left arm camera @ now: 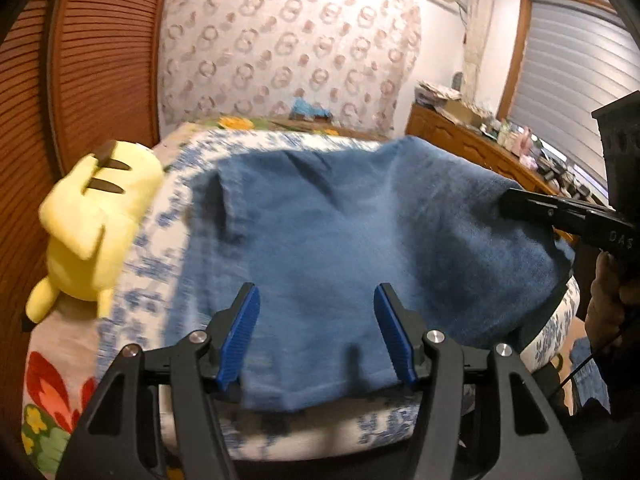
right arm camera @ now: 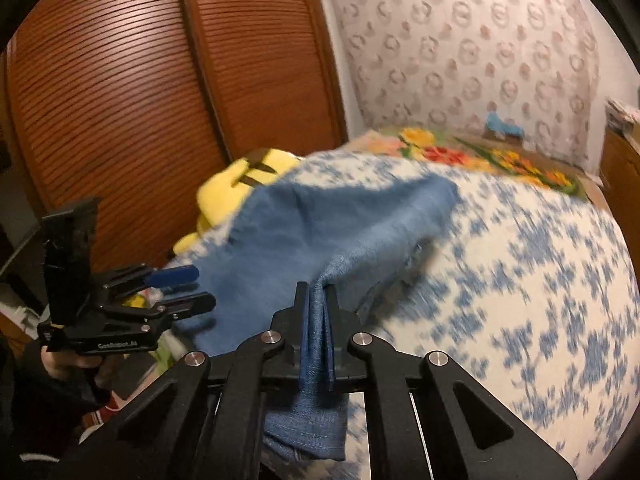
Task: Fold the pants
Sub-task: 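Grasp the jeans edge with the right tool and lift it over the jeans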
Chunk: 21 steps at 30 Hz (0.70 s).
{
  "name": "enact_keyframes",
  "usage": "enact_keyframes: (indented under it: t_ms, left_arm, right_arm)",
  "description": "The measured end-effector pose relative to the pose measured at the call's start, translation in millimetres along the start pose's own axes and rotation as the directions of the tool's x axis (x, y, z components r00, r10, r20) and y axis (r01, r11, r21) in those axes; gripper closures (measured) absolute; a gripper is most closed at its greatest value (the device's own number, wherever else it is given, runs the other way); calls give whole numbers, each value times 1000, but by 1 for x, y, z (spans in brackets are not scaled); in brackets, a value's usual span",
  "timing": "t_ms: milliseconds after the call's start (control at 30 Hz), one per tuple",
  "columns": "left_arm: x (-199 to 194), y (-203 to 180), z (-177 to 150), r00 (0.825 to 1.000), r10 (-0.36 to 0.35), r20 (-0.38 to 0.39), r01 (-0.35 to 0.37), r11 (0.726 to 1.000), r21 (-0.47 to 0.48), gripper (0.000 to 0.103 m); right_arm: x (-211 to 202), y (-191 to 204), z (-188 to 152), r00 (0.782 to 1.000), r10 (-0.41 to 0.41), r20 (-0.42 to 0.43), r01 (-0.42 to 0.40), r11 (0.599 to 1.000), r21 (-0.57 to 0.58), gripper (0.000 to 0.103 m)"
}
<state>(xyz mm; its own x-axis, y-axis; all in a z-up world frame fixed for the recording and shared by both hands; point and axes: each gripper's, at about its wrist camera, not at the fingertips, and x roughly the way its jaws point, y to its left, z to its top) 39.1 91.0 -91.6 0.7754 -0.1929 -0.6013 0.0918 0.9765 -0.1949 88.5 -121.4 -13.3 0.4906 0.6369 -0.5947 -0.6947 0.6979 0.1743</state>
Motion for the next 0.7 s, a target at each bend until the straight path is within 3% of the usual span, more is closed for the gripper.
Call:
enact_keyframes:
  t_ms: [267,500,700]
  left_arm:
    - [-19,50,2,996,77,41,-74,996,-58,44]
    - [-27,86,-8,990,132,53,-125,986,-110,44]
    - [-32,99,-13,986,159,56,-151,979,-134,44]
  right_arm:
    - [25,52,34,993,113,18,-111,989,-100,100]
    - [67,97,43,975,219,-42,-223,964,-147,100]
    - [96,128,38,963,249,-104,-265,945,-191,101]
